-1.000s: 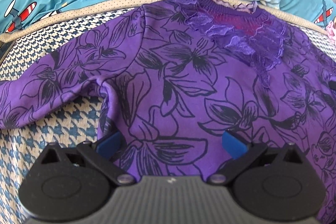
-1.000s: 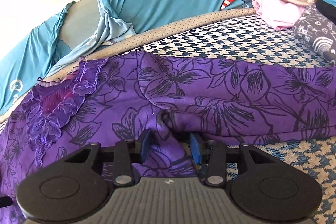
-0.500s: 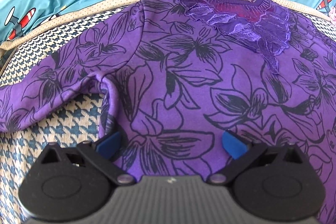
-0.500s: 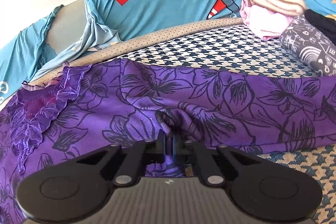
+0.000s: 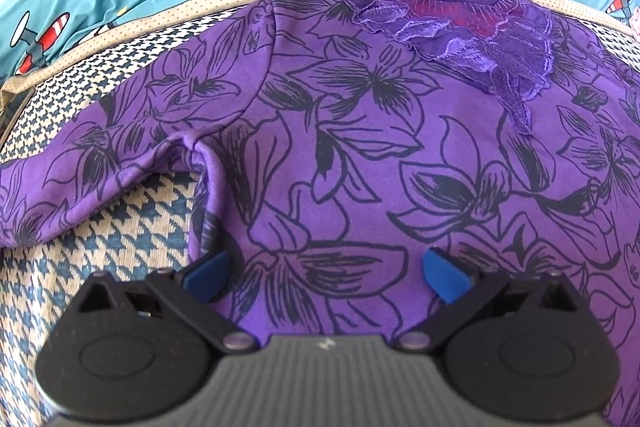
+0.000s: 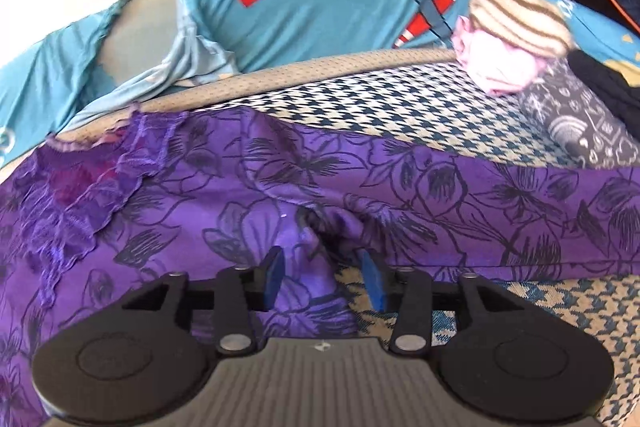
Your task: Fold clothes
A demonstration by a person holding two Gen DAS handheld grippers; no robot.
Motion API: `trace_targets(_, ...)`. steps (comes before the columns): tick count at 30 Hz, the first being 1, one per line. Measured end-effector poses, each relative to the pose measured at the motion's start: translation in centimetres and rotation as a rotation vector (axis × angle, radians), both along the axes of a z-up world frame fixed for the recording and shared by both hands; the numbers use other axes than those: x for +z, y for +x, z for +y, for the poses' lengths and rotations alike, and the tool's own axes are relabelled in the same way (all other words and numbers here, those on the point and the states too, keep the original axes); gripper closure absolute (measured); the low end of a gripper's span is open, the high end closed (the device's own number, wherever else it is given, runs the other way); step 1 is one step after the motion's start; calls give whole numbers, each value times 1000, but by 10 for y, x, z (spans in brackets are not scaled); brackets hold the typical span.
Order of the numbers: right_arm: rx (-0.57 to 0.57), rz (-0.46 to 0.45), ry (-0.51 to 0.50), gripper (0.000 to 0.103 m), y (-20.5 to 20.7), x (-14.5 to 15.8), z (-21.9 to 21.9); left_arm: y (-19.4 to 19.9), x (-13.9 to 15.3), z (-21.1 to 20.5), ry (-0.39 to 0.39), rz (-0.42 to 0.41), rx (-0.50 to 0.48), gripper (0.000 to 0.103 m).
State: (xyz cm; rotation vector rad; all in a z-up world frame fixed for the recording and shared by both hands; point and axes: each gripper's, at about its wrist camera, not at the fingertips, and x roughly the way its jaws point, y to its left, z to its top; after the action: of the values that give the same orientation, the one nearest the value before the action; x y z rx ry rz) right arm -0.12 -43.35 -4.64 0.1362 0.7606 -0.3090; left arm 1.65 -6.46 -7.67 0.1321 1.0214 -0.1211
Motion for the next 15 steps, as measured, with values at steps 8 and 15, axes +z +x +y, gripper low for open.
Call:
trace_targets(8,80,82,58,35,-10,-1,19,-8,2,1,9,-9,-6,0)
trace_targets(15,117,83,45,34,-21,2,27,-25,7,0,42,-27,-21,0)
